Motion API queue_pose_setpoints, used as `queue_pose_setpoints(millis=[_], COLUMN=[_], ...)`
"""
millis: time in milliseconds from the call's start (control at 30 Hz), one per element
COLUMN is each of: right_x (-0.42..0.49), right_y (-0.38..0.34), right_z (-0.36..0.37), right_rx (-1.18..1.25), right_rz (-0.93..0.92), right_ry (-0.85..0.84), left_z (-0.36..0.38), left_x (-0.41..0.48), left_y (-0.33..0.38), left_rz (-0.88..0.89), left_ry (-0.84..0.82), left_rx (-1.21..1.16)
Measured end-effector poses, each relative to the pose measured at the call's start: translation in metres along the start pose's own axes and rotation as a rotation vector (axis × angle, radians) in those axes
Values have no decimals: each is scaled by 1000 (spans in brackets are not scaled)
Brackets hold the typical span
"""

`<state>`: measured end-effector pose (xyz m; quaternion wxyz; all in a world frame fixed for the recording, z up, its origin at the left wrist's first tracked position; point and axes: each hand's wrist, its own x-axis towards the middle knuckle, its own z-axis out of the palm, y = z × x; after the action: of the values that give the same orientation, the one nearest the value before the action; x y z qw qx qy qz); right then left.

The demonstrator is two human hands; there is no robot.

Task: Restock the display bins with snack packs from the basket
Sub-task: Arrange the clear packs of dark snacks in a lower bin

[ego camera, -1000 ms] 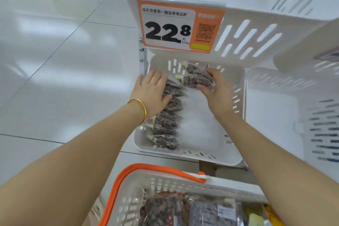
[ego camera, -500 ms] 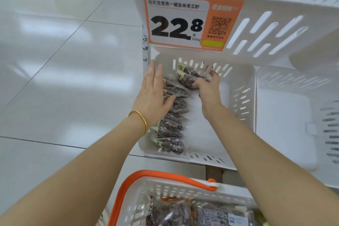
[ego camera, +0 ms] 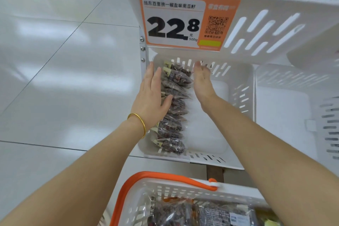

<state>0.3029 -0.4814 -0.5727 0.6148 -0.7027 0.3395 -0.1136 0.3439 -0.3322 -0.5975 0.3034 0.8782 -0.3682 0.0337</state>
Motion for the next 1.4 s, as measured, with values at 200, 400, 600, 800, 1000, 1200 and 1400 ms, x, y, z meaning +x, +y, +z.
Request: queue_pose_setpoints(millis=[200,400,600,800,1000,1200,1400], right_x=[-4,-15,-115,-242,-308,-341,-337], right_y=[-1,-3,0,16,34,67,72], right_z=[20,-8,-56,-115,-165,-157,-158], right_rx=[14,65,-168,-258,-662,-1308,-1308], right_rz=[47,105,-151,-239,-127,-215,-234], right_ry=[-29,-107,-224,-272,-430,-583,-625], left_z=[1,-12,-61,-104,-109,-89,-71], left_x=[-1,-2,-40,-113,-190,-233,-237], left_y=[2,5,37,107,167,184,183], left_rz=[-6,-21,61,182,299,380,332], left_ry=[-3,-112,-207,-320,-616,-953,-1189], left_rx=[17,83,222,288,431,578,443])
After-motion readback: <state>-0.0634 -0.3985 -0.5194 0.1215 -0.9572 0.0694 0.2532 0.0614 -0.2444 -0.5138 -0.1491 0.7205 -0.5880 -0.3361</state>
